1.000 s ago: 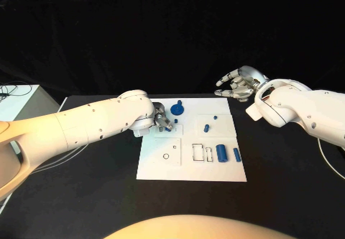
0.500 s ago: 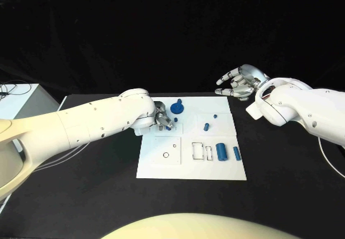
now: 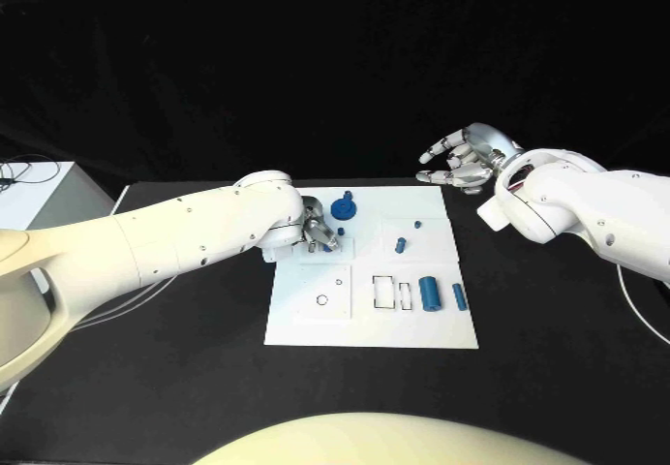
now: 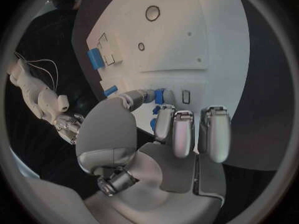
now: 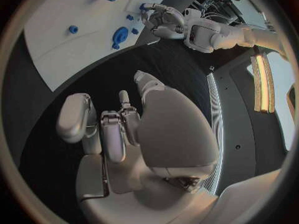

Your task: Assemble the parts on the task board

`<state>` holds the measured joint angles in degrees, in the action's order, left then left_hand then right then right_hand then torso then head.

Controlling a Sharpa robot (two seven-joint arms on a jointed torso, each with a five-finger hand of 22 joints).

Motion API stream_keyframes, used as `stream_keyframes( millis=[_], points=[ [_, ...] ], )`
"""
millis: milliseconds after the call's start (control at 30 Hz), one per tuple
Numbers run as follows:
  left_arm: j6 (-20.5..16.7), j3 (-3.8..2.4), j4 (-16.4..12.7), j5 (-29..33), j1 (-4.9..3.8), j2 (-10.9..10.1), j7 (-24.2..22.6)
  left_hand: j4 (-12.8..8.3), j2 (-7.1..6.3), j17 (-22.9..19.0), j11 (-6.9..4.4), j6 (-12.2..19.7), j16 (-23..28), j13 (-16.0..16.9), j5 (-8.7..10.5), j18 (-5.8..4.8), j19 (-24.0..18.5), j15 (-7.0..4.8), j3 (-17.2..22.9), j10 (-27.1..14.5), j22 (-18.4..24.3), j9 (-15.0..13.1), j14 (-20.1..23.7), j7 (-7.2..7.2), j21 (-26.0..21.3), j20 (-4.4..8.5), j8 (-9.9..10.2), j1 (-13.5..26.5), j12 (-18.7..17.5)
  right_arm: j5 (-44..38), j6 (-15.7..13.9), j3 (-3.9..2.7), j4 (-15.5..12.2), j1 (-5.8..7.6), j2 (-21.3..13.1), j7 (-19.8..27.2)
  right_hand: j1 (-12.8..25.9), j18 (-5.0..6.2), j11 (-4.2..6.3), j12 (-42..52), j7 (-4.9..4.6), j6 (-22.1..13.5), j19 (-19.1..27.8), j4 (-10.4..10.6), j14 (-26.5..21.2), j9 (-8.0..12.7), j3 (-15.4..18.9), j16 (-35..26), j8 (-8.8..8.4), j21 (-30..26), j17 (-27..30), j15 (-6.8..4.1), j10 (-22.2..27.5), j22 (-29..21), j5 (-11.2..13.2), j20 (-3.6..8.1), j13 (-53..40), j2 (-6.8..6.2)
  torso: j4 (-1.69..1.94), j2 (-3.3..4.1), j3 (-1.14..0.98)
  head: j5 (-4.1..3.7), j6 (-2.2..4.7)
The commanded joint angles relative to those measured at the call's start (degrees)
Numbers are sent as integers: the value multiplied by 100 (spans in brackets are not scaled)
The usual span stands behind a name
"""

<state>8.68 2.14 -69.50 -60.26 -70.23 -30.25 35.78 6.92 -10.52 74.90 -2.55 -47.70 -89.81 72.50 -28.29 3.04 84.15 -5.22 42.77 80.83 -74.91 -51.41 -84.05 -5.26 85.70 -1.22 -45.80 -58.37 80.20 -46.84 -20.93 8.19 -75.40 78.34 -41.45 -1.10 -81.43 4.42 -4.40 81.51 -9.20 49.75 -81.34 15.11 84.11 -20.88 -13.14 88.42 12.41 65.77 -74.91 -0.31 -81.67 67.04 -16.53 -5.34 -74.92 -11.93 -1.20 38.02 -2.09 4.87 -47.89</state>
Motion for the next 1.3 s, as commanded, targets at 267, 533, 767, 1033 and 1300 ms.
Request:
stream_keyframes(
  millis=[267, 533, 767, 1033, 1300],
  points=[
    [70, 9, 51, 4, 19, 88, -54, -246, 130, 1510, -41, -462, -19, -44, 211, -96, 128, -76, -452, -13, -553, 132, -595, 449, 1, 74, 11, 49, -38, -60, 50, -3, -31, 1, -5, 33, 44, 115, 11, -40, -4, -50, 55, 21, 478, -10, -1, -44, 37, -46, -1030, 12, 35, -33, -22, -14, -507, 5, 2, 1, 5, -17, -7],
    [33, 12, 71, -74, 27, 59, -56, 61, -56, 1510, -31, -439, -19, -158, 244, -90, 116, -71, -1149, -119, -527, 207, -595, 436, -22, 75, 47, 121, -121, -62, 45, -3, -37, 1, -13, 37, 44, 122, 11, -64, -5, -53, 69, 22, 471, -11, -2, -56, 38, -80, -1000, 12, 57, -65, -21, -14, -481, 4, 7, -4, 7, -34, 8],
    [-1, 10, 6, -101, 46, -27, -57, 251, -148, 1510, -22, -423, -19, -193, 268, -86, 108, -64, -1437, -156, -510, 229, -595, 426, -35, 71, 45, 136, -145, -66, 38, -3, -35, 1, -22, 42, 45, 128, 11, -82, -5, -56, 79, 22, 465, -11, -3, -66, 39, -107, -978, 12, 75, -89, -21, -14, -462, 3, 15, -2, 12, -47, 29],
    [-132, 3, -79, -79, 54, -95, -67, 335, -182, 1510, -18, -414, -19, -225, 284, -83, 103, -60, -1531, -180, -498, 237, -595, 422, -43, 68, 42, 133, -164, -67, 39, -3, -32, 0, -25, 47, 45, 129, 10, -91, -6, -63, 82, 22, 465, -10, -4, -67, 38, -114, -976, 12, 84, -95, -21, -14, -452, 1, 12, 5, 12, -43, 46],
    [-391, -32, -138, -2, 67, -139, -122, 564, -178, 1510, -8, -396, -19, -238, 334, -83, 103, -52, -1681, -197, -498, 250, -595, 411, -47, 60, 32, 137, -172, -67, 41, -3, -32, 0, -27, 45, 45, 129, 10, -91, -6, -63, 82, 22, 465, -10, -4, -67, 38, -114, -976, 12, 84, -95, -21, -14, -452, 1, 12, 6, 7, -39, 34]
  ],
)
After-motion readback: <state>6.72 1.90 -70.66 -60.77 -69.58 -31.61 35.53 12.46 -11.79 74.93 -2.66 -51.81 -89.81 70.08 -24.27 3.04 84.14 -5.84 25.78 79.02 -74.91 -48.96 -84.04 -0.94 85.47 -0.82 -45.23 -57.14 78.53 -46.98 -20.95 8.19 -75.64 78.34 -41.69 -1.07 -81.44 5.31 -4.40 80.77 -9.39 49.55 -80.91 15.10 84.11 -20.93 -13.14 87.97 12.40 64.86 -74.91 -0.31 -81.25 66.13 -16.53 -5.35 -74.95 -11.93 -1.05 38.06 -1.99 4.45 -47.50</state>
